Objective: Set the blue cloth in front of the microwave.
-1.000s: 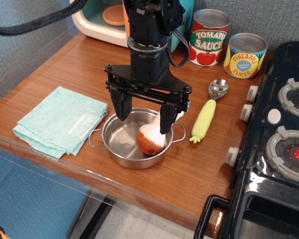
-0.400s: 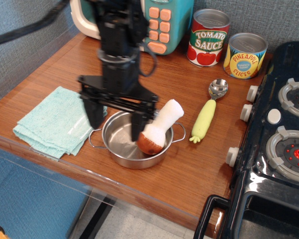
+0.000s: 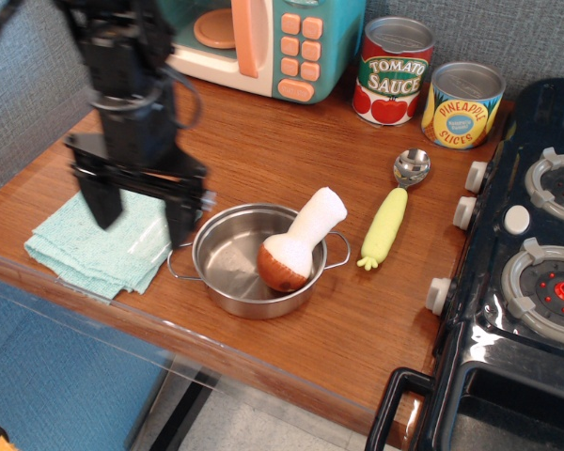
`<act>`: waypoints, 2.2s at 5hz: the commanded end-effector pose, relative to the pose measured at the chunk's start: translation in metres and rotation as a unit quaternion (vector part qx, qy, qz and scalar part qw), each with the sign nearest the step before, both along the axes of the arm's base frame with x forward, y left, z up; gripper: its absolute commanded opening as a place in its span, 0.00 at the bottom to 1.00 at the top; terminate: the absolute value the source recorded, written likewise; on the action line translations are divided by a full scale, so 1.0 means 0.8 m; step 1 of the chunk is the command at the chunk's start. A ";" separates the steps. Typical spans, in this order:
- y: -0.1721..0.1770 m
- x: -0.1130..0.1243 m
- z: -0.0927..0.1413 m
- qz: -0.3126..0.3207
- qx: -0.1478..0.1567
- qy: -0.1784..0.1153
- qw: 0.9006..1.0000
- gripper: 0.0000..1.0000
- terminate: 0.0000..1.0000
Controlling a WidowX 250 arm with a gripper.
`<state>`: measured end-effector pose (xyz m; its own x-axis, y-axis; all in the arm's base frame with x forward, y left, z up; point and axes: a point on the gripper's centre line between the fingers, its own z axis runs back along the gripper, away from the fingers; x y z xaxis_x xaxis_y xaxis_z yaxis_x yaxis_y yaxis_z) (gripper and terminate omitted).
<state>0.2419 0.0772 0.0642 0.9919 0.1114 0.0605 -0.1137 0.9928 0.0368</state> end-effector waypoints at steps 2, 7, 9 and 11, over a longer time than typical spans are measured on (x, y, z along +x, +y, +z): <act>0.054 0.037 -0.039 -0.047 0.029 0.014 0.998 1.00 0.00; 0.124 0.157 -0.045 0.000 0.019 -0.061 0.998 1.00 0.00; 0.110 0.214 -0.036 -0.039 0.030 -0.045 0.998 1.00 0.00; 0.114 0.208 0.030 -0.006 0.053 -0.064 0.997 1.00 0.00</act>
<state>0.4005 0.1653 0.0453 0.9908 0.0935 0.0980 -0.1031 0.9899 0.0973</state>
